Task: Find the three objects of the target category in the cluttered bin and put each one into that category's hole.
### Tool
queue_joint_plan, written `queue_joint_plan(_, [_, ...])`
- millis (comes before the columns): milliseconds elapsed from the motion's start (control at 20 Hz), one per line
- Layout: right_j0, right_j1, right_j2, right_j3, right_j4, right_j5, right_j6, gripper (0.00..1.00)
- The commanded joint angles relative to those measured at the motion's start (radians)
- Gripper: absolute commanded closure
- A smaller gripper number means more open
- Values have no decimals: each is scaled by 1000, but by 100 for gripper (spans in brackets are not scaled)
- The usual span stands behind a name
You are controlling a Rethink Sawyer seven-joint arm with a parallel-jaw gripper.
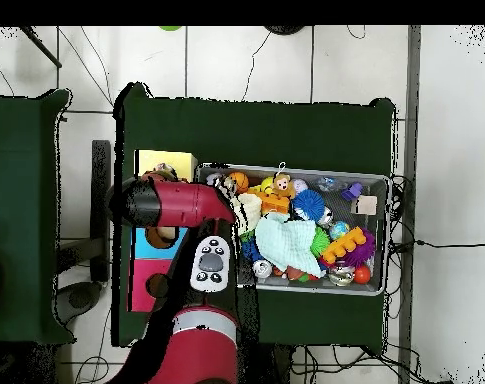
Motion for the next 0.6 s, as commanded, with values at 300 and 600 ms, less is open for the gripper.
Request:
queue_joint_plan(300, [-44, 85, 108, 66, -1, 91, 105, 100])
queue_joint_plan(600, [-2, -41, 40, 80, 0, 225, 132, 100])
